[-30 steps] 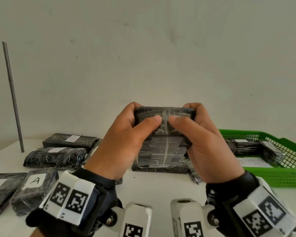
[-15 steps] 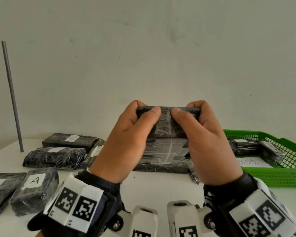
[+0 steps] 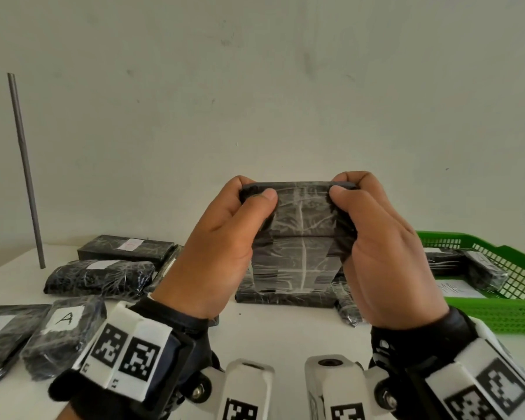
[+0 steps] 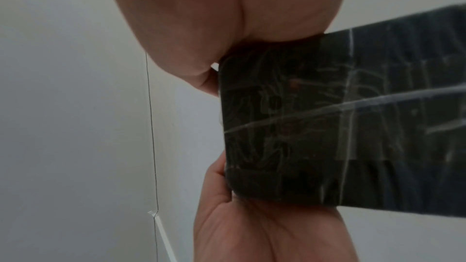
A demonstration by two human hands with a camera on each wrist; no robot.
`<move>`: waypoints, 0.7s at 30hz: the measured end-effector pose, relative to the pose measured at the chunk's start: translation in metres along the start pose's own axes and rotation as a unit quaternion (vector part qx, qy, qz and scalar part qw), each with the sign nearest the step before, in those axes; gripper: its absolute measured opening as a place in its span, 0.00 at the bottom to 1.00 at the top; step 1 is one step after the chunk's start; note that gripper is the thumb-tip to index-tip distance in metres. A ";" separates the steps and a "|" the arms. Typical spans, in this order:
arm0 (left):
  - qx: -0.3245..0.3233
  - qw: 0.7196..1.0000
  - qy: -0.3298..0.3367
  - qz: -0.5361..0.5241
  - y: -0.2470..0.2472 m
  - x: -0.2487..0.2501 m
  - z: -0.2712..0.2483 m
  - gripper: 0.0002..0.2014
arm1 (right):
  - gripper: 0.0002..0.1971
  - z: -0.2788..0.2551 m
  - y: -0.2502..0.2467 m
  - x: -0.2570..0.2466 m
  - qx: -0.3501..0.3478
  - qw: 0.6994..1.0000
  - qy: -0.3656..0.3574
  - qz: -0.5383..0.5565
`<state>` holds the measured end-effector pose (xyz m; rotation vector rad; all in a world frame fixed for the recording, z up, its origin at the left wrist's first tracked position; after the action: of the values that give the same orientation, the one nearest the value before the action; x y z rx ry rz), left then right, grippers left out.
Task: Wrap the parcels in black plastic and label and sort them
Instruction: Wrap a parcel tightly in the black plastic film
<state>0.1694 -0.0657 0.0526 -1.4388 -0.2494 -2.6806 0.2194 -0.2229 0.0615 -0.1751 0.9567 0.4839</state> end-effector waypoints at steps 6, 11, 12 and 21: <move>-0.023 1.000 -0.010 -0.007 -0.005 -0.002 0.001 0.10 | 0.06 0.000 0.001 0.002 -0.011 1.000 0.001 0.010; -0.042 0.999 -0.010 -0.001 -0.004 -0.001 0.000 0.04 | 0.07 0.003 0.000 0.004 -0.019 0.999 0.039 0.026; -0.041 0.999 -0.009 -0.002 -0.004 -0.001 0.000 0.04 | 0.08 0.002 0.000 0.004 -0.024 0.998 0.044 0.036; -0.038 0.999 0.006 0.004 -0.003 -0.002 0.000 0.04 | 0.11 0.001 0.002 0.003 -0.043 0.998 0.041 0.034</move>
<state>0.1702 -0.0629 0.0509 -1.4407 -0.1414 -2.7188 0.2203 -0.2200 0.0600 -0.2422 1.0250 0.5842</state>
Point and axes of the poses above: each hand's wrist, its own z-axis towards the middle knuckle, its own y-axis out of the palm, x = y × z, the point moved 3 cm from there along z, towards the middle knuckle, and after that the axes turned 1 degree about -y, right-handed, at the moved point
